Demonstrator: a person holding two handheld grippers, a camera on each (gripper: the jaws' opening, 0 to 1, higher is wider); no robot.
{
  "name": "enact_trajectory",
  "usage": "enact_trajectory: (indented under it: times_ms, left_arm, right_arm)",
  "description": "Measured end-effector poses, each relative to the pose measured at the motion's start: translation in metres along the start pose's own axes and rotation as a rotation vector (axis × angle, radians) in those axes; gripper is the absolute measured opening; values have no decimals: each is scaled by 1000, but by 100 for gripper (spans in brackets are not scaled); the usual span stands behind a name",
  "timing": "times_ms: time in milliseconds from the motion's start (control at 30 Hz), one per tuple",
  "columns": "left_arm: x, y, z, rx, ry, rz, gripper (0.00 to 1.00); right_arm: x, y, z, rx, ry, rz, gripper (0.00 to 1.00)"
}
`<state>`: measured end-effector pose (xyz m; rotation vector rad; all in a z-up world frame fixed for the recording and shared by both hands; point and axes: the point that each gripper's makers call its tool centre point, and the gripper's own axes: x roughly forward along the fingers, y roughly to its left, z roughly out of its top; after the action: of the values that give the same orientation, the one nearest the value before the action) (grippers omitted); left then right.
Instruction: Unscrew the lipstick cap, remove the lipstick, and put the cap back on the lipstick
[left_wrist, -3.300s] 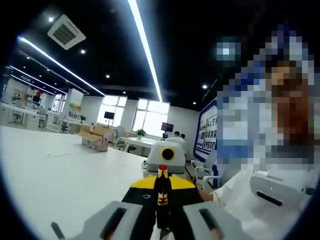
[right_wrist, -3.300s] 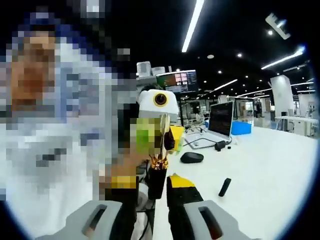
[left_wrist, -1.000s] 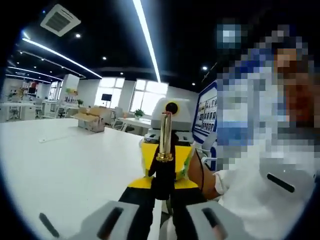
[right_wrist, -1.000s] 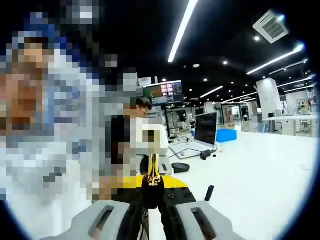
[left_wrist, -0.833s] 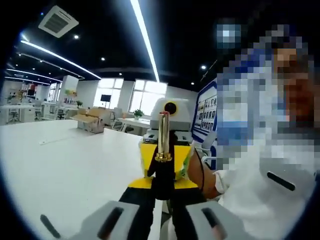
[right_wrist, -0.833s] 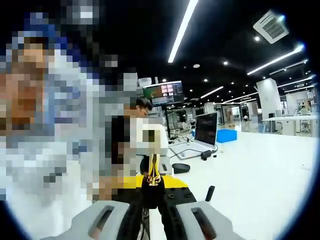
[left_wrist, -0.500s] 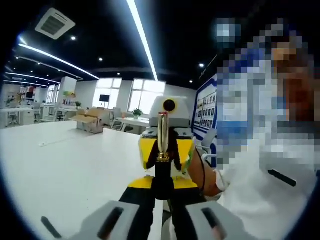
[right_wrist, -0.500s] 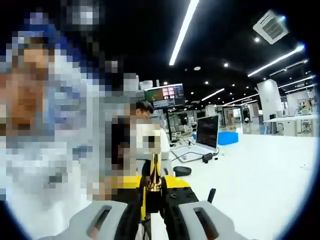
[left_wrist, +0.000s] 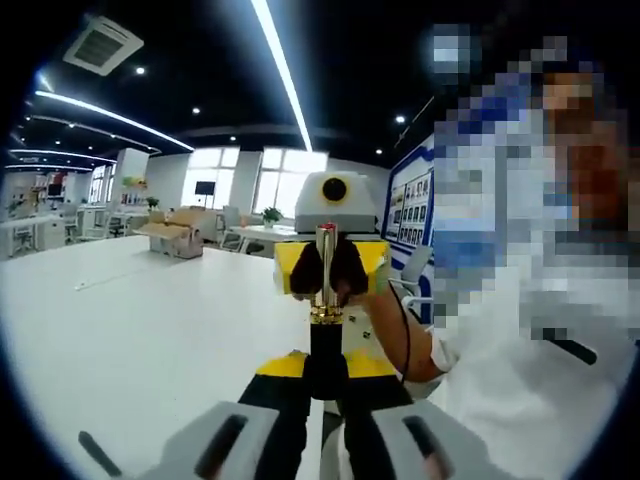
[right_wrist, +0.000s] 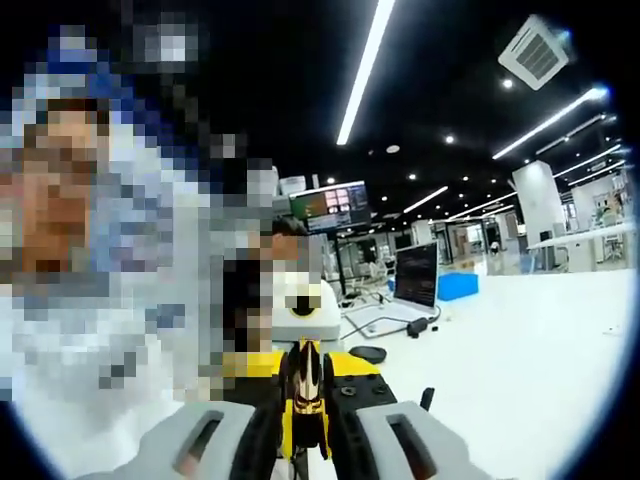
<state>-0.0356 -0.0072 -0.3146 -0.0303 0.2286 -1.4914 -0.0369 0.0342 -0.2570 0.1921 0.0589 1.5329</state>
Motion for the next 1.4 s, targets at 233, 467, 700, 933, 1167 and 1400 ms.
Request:
enact_trajectory:
  times_ms: [233, 467, 700, 933, 1167, 1400]
  left_arm:
    - [0, 1, 1, -2, -1, 4, 13]
    - [2, -1, 1, 9, -16, -10, 13]
    - [-3, -11, 12, -55, -110, -130, 23]
    - [-9, -13, 22, -166, -222, -255, 24]
    - [-12, -24, 31, -234, -279, -342, 17]
    - [-11, -22, 34, -221, -279, -306, 14]
  right_arm:
    - [1, -3, 0, -3, -1, -12, 6]
    - [1, -1, 0, -15, 11, -17, 6]
    - [-2, 2, 7, -15, -15, -5, 6]
    - [-7, 9, 17, -12, -52, 20, 6]
    - [-4, 18, 20, 15, -80, 74, 6]
    - [-6, 17, 22, 26, -86, 66, 6]
